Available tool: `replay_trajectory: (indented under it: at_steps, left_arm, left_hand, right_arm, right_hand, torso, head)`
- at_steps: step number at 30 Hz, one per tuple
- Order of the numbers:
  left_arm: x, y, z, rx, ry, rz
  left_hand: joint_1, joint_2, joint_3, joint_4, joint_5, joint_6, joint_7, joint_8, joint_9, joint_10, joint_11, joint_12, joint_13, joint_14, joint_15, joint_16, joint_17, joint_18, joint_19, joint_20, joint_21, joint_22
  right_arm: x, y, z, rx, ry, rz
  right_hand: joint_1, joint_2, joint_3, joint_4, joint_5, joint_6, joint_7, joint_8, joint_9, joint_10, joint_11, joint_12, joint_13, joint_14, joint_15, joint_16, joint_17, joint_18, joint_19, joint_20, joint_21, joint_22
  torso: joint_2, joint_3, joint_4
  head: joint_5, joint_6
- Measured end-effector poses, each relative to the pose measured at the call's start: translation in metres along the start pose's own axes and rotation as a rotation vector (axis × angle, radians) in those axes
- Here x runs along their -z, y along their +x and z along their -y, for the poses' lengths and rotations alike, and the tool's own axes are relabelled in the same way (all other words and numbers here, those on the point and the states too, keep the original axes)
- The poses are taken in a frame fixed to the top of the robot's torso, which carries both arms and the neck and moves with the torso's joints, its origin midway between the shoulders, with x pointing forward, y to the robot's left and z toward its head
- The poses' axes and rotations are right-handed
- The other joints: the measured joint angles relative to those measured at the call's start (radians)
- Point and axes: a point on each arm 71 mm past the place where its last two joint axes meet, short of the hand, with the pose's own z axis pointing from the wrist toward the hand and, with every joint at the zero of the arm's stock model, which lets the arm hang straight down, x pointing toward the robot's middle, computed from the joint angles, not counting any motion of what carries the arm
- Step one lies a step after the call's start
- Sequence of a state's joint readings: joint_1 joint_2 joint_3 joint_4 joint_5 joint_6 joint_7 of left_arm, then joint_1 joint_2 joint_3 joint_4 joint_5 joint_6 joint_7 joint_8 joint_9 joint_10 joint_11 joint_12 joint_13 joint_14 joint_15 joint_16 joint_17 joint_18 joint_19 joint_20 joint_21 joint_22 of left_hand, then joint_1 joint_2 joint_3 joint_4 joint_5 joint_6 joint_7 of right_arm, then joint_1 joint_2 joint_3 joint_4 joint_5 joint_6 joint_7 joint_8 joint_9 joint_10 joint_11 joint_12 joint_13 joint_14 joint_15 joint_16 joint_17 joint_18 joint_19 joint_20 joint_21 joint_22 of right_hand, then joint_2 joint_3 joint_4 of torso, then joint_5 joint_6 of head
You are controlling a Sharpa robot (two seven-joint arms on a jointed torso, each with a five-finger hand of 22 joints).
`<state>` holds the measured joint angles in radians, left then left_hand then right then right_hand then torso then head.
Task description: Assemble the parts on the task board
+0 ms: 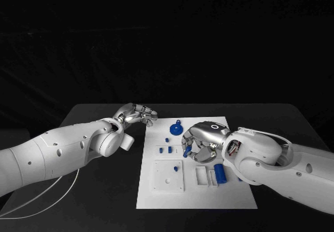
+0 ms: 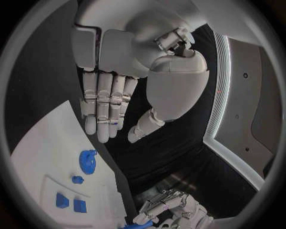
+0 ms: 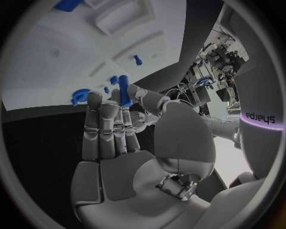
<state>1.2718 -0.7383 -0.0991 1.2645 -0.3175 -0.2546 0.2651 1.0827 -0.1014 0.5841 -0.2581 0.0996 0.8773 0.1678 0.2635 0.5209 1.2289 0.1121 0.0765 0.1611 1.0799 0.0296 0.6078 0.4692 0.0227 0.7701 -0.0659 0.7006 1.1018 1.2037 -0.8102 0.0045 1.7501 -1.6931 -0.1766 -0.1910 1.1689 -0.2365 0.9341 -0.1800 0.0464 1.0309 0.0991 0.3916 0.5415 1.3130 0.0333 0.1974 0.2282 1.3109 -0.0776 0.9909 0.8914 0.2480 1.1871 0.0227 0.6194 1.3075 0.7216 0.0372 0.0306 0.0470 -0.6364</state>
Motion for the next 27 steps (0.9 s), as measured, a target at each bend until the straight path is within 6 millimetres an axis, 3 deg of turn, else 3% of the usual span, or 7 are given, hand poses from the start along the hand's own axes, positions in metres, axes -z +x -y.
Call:
replay_trajectory:
  at_steps: [11, 17, 27]
  left_arm:
    - [-0.001, 0.003, 0.001, 0.004, 0.001, -0.004]
    - [-0.002, 0.005, 0.001, 0.005, 0.003, -0.008]
    - [-0.003, 0.009, 0.002, 0.008, 0.004, -0.016]
  left_hand:
    - [0.0, 0.0, 0.0, 0.0, 0.0, 0.0, 0.0, 0.0, -0.001, -0.004, 0.004, 0.0, 0.0, 0.0, 0.0, 0.0, 0.003, 0.0, 0.0, 0.0, -0.004, 0.001]
    - [0.0, 0.0, 0.0, 0.0, 0.0, 0.0, 0.0, 0.0, -0.001, -0.004, 0.004, 0.0, 0.0, 0.0, 0.0, 0.0, 0.003, -0.001, 0.0, 0.0, -0.004, 0.001]
    - [0.0, 0.0, 0.0, 0.0, 0.0, 0.0, 0.0, 0.0, -0.001, -0.004, 0.004, 0.0, -0.001, 0.0, 0.0, -0.004, 0.005, -0.001, 0.0, 0.0, -0.004, 0.002]
  right_arm:
    - [-0.016, 0.018, -0.044, -0.048, -0.133, 0.004]
    - [-0.02, 0.029, -0.054, -0.048, -0.165, -0.007]
    - [-0.021, 0.053, -0.063, -0.005, -0.198, -0.052]
  right_hand:
    - [0.0, 0.0, 0.004, -0.004, 0.0, 0.0, 0.0, 0.0, 0.004, 0.001, 0.001, 0.0, 0.0, 0.001, -0.002, 0.004, 0.002, 0.0, 0.005, -0.001, 0.005, 0.0]
    - [0.0, 0.0, 0.004, -0.004, -0.001, 0.0, 0.0, 0.0, 0.004, 0.002, 0.002, 0.0, 0.0, 0.001, -0.002, 0.004, 0.003, 0.0, 0.005, -0.001, 0.005, 0.0]
    - [-0.006, 0.005, 0.0, -0.014, -0.001, 0.003, -0.003, -0.001, 0.008, 0.002, 0.002, 0.0, 0.0, 0.0, -0.002, 0.007, 0.006, 0.0, 0.005, -0.001, 0.011, 0.0]
  torso:
    - [0.0, -0.0016, 0.0028]
    - [0.0, -0.0026, 0.003]
    - [0.001, -0.002, 0.0025]
  head:
    - [0.005, -0.002]
    - [0.018, -0.008]
    - [0.025, -0.016]
